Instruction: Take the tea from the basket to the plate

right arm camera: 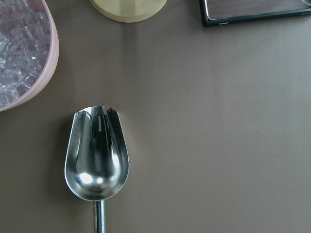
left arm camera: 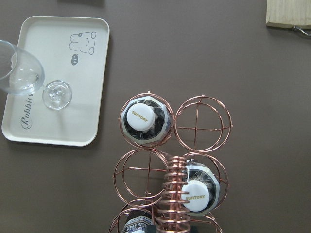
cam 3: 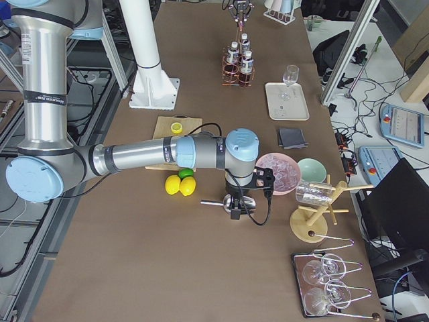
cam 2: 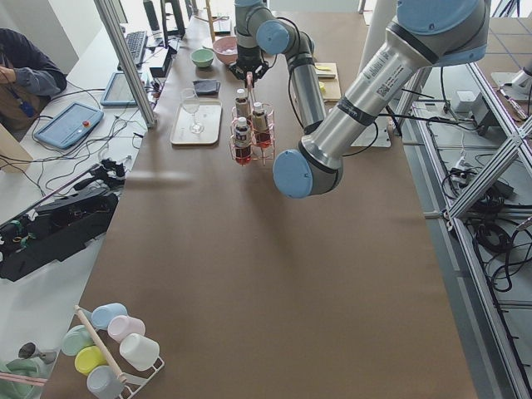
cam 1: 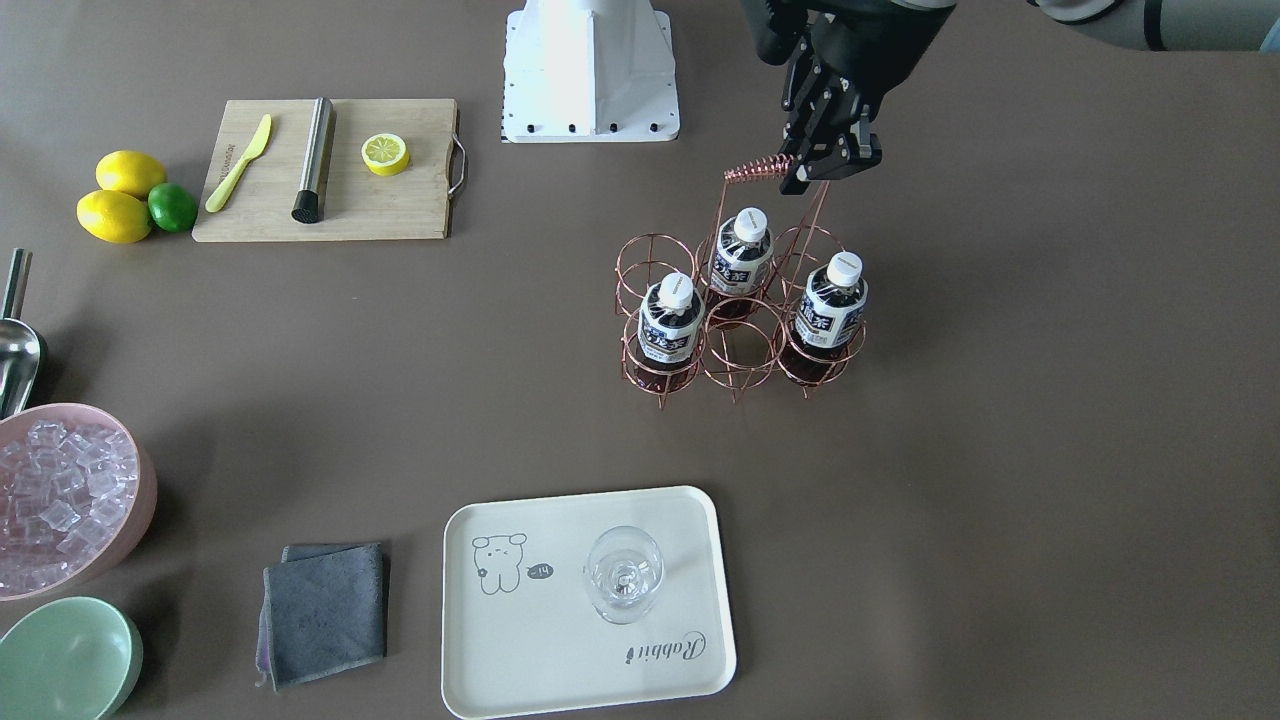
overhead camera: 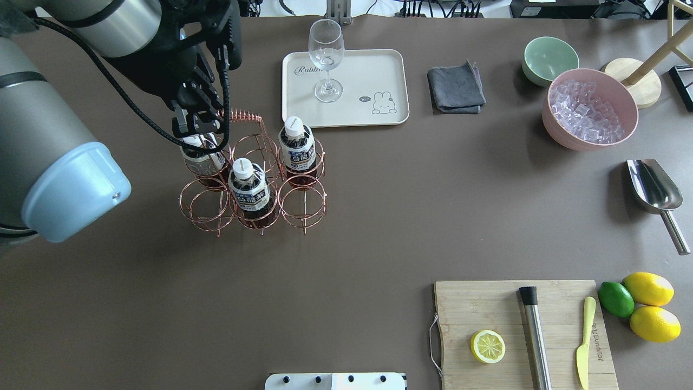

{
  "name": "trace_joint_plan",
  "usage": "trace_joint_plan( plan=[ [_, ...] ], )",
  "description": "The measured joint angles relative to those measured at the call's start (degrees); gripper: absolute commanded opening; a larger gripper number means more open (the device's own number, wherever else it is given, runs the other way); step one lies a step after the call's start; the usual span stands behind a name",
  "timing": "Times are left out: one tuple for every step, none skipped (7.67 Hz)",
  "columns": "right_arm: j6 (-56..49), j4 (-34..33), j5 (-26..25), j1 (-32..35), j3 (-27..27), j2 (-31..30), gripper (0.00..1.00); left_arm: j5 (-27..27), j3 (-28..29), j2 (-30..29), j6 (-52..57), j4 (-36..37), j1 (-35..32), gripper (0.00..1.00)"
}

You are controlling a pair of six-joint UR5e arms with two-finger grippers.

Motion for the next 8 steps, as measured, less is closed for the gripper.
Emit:
trace_joint_plan(
  plan=[
    [0.0, 0.0, 0.0, 0.0, 0.0, 0.0, 1.0, 0.6, 0.2, -1.3, -2.6, 0.0, 2.2, 0.0],
    [-0.2, 0.0, 0.0, 0.0, 0.0, 0.0, 1.0, 1.2, 0.4, -2.0, -4.0, 0.0, 3.7, 0.0],
    [-0.4, 0.0, -0.1, -0.3, -0.1, 0.0, 1.0, 1.7, 0.5, -2.4, -4.6, -0.1, 4.8, 0.0],
    [-0.5, 0.0, 0.0, -0.4, -0.1, 0.0, 1.0, 1.9, 0.7, -2.6, -4.9, -0.1, 5.6, 0.0],
    [-0.5, 0.0, 0.0, -0.6, -0.1, 0.0, 1.0, 2.0, 0.8, -3.0, -5.3, -0.1, 6.1, 0.0],
    [-0.4, 0.3, -0.3, -1.7, 0.0, 0.1, 1.0, 2.1, 1.0, -3.7, -6.0, -0.1, 6.5, 0.0],
    [-0.3, 1.6, -0.9, -3.1, -0.3, 0.4, 1.0, 2.5, 1.2, -4.5, -6.4, -0.1, 7.0, 0.0],
    [-0.3, 3.5, -1.2, -4.5, -1.3, 0.8, 1.0, 3.2, 1.7, -5.2, -6.5, -0.1, 7.6, 0.0]
  ],
)
